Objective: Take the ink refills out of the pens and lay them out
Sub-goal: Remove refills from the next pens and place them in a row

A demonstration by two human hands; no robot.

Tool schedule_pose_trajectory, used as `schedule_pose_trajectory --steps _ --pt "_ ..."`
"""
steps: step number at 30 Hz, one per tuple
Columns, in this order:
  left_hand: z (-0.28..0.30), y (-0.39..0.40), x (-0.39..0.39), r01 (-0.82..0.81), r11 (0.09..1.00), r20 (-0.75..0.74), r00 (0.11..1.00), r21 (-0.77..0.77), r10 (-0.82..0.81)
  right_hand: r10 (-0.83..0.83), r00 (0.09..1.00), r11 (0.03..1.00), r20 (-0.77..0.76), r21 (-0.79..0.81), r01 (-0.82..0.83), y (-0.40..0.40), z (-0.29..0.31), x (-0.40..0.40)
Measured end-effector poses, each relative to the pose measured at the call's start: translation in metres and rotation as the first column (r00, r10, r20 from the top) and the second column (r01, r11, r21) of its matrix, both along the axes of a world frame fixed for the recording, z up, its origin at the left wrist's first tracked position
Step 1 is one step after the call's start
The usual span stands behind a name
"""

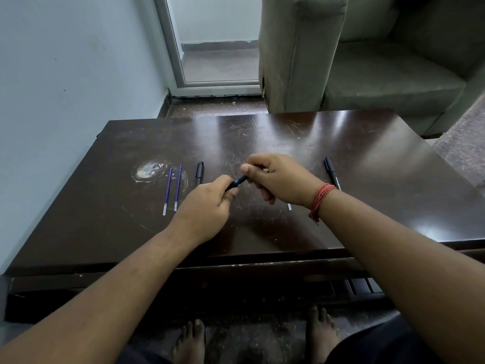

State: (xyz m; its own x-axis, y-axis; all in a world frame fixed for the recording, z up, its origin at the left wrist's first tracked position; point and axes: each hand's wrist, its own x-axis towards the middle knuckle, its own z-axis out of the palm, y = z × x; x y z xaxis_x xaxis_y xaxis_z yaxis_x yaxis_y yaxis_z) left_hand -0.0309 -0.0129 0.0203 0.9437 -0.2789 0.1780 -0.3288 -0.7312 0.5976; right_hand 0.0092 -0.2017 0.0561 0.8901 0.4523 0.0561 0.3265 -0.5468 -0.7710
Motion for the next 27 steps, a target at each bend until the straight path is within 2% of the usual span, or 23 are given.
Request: schedule_pose_trajectory --steps 4,8,14,19,24,27 --pt "0.001 -0.003 -0.0002 0.0 1.0 0.006 1.0 0.01 0.0 -0.061 0.998 0.998 -0.022 0.023 0.062 -0.0016 0.0013 0.0008" --pt "0.0014 0.0 0.0007 -0.005 1.0 -0.003 1.0 -0.023 0.005 0.043 0.998 0.985 -0.049 0.17 -0.034 -0.0053 0.0034 -0.0008" --pt "0.0002 -0.0004 -0.0002 -0.008 1.0 -0.014 1.0 0.01 0.008 -0.037 0.999 0.999 -0.005 -0.004 0.037 0.0001 -0.0011 0.0016" --pt "0.0019 -0.001 0.0004 -0.006 1.0 -0.01 1.0 -0.024 0.006 0.059 0.997 0.991 -0.041 0.119 -0.054 -0.008 0.0008 -0.0001" --pt "0.0003 -0.0009 0.0003 -0.004 1.0 -0.007 1.0 0.007 0.004 -0.022 1.0 1.0 0.016 -0.004 0.022 -0.0023 -0.001 0.0018" --pt "0.001 -0.0005 0.0011 -0.006 1.0 -0.005 1.0 -0.004 0.005 -0.008 1.0 0.998 -0.006 0.064 0.009 -0.0057 0.0002 0.0008"
